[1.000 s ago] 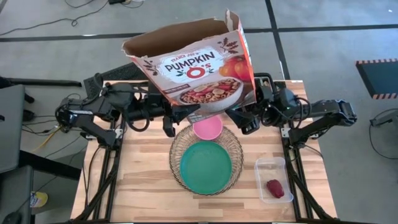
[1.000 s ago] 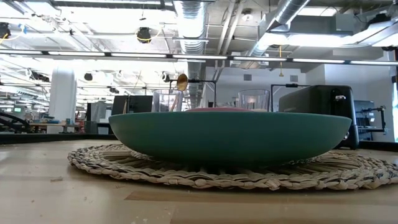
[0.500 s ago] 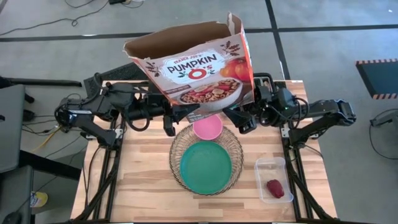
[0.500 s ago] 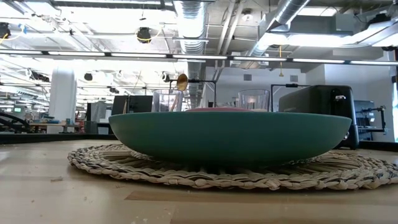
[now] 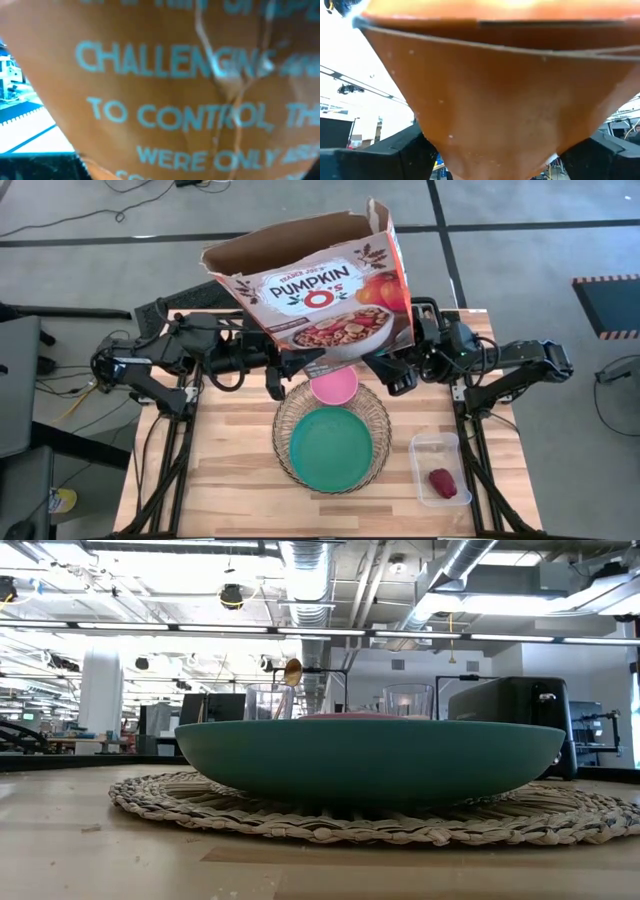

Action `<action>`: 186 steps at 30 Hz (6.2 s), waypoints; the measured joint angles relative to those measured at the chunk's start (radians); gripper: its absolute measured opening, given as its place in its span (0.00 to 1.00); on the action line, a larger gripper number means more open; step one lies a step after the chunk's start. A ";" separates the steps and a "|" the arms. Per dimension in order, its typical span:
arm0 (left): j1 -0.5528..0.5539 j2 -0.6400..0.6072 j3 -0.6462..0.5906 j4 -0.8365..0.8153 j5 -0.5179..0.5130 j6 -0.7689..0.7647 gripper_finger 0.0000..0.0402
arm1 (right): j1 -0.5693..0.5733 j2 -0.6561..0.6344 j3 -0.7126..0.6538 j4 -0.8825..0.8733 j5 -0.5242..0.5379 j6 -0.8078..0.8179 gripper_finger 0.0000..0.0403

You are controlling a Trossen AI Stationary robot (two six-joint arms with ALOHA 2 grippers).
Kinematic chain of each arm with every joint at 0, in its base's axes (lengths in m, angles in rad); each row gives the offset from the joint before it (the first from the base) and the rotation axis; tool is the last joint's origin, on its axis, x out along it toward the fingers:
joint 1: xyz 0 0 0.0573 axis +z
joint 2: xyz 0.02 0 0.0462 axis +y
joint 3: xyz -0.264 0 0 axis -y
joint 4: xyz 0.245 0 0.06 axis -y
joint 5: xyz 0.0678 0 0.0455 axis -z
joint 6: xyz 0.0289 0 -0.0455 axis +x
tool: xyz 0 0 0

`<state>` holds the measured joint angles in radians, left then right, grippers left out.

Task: Arrange a breakfast setting
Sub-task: Pour the cereal from the orange cereal box into the pink bowl

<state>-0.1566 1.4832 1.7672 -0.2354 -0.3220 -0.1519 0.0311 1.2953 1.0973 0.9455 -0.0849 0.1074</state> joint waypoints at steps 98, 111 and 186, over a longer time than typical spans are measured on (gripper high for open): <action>-0.125 -0.084 -0.003 -0.252 -0.240 -0.251 0.65 | 0.181 -0.932 -0.013 -1.696 0.244 0.270 0.72; -0.125 -0.072 -0.003 -0.252 -0.253 -0.279 0.65 | 0.175 -0.983 -0.029 -1.858 0.244 0.322 0.72; -0.090 -0.289 -0.003 -0.734 -0.260 -0.181 0.65 | 0.176 -0.551 0.052 -2.088 0.321 0.550 0.72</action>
<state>-0.2466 1.1938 1.7638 -0.9697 -0.5817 -0.3325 0.2067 0.7443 1.1497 -1.1428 0.2359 0.6579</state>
